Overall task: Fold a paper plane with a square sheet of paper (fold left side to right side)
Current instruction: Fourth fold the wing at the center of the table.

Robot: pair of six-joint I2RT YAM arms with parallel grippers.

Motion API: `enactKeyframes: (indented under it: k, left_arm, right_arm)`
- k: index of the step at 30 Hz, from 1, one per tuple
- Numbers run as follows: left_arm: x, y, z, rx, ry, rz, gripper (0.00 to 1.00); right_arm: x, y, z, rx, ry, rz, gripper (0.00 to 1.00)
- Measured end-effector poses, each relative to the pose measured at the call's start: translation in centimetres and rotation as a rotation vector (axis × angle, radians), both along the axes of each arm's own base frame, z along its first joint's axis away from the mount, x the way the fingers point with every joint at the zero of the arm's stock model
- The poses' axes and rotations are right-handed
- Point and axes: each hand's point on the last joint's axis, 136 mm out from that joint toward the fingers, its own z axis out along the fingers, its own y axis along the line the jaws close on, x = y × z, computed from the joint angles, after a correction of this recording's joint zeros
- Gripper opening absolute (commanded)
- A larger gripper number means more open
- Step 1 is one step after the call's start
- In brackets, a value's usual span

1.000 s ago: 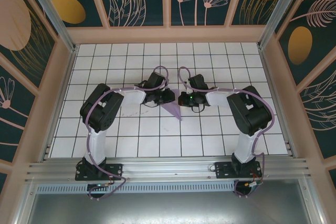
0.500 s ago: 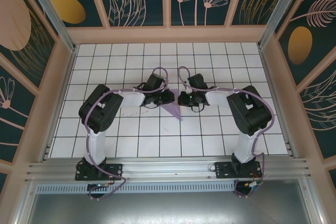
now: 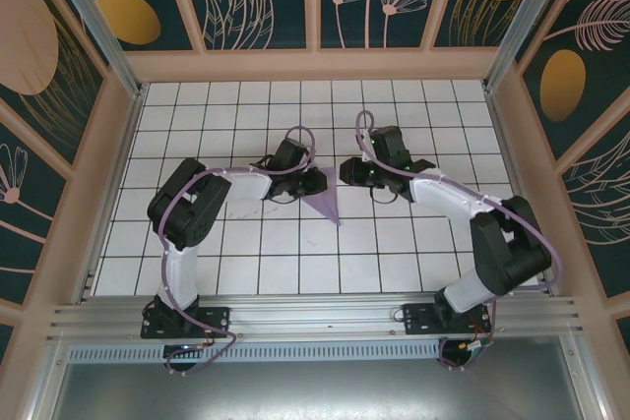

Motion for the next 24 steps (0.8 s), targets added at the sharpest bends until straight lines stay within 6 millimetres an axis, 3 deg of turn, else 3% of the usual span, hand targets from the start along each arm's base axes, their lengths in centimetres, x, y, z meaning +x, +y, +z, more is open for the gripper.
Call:
enactKeyframes:
  k: [2,8,15,24]
  left_arm:
    - [0.0,0.0,0.0,0.000,0.000,0.000,0.22]
    - [0.0,0.0,0.0,0.000,-0.001,0.000,0.22]
    - [0.0,0.0,0.0,0.001,-0.002,0.001,0.22]
    - [0.0,0.0,0.0,0.002,-0.002,0.001,0.21]
  right_arm:
    - [-1.3,0.5,-0.3,0.033,0.032,0.027,0.02]
    - [-5.5,3.3,-3.3,0.068,0.166,0.141,0.01]
    - [-6.6,4.2,-6.7,0.041,0.256,0.170,0.01]
    - [-6.8,4.1,-8.2,0.014,0.286,0.169,0.01]
